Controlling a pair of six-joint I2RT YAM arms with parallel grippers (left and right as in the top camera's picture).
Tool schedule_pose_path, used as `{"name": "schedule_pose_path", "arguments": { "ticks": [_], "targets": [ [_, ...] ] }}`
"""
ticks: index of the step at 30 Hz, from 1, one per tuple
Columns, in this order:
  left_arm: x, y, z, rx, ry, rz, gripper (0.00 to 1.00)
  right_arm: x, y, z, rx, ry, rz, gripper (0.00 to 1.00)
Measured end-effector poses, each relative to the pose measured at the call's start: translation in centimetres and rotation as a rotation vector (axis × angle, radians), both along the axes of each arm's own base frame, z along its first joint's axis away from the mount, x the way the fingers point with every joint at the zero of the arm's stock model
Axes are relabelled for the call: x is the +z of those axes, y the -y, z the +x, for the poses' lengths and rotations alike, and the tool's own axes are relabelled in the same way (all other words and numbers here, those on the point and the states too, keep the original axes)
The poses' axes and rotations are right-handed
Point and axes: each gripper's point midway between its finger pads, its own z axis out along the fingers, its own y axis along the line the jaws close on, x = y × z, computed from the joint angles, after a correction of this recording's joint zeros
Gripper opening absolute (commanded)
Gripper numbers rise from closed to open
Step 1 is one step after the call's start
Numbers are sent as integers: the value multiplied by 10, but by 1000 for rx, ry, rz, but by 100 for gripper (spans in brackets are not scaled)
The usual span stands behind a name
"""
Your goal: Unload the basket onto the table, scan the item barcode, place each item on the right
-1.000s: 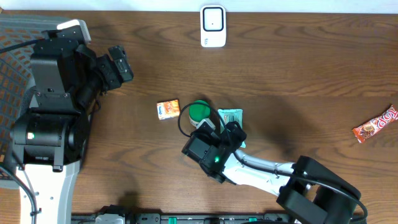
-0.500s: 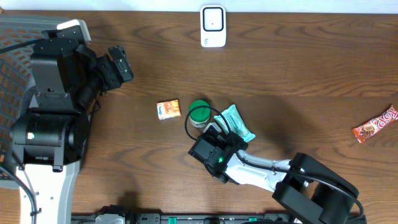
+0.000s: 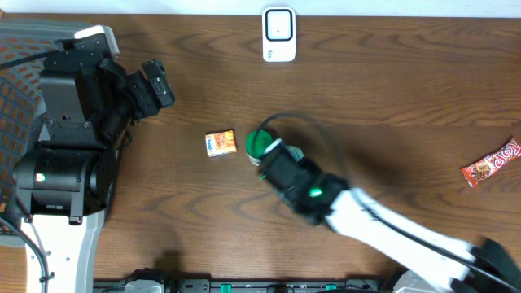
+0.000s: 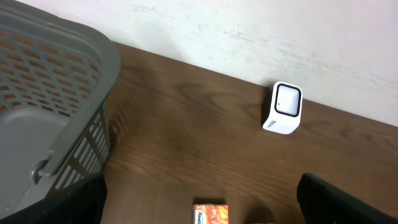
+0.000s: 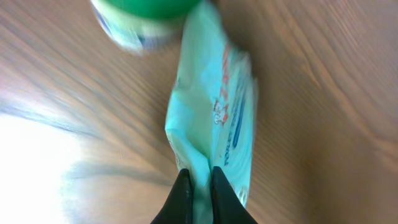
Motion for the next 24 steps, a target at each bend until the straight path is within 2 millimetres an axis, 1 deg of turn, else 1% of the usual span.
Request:
{"name": "schedule_pose_path", "arguments": {
  "ticks": [2,3,5,10,13,17,21,24],
  "targets": [
    [0,0,0,0,0,0,98,19,5,0,-34,-45,128,1],
    [0,0,0,0,0,0,98,25,9,-1,-50,-77,180,1],
    [0,0,0,0,0,0,98,28,19,-4,-83,-152,258,1],
    [0,0,0,0,0,0,98,26,33,-2,-161,-305,420,1],
    [0,0,0,0,0,0,98,29,33,-2,-171,-352,498,1],
    [0,0,0,0,0,0,98,29,39,2,-200,-379,544,1],
    [0,0,0,0,0,0,98,21,42,4,-223,-420,577,1],
    [0,0,0,0,0,0,98,14,42,9,-254,-464,630,1]
  ]
}}
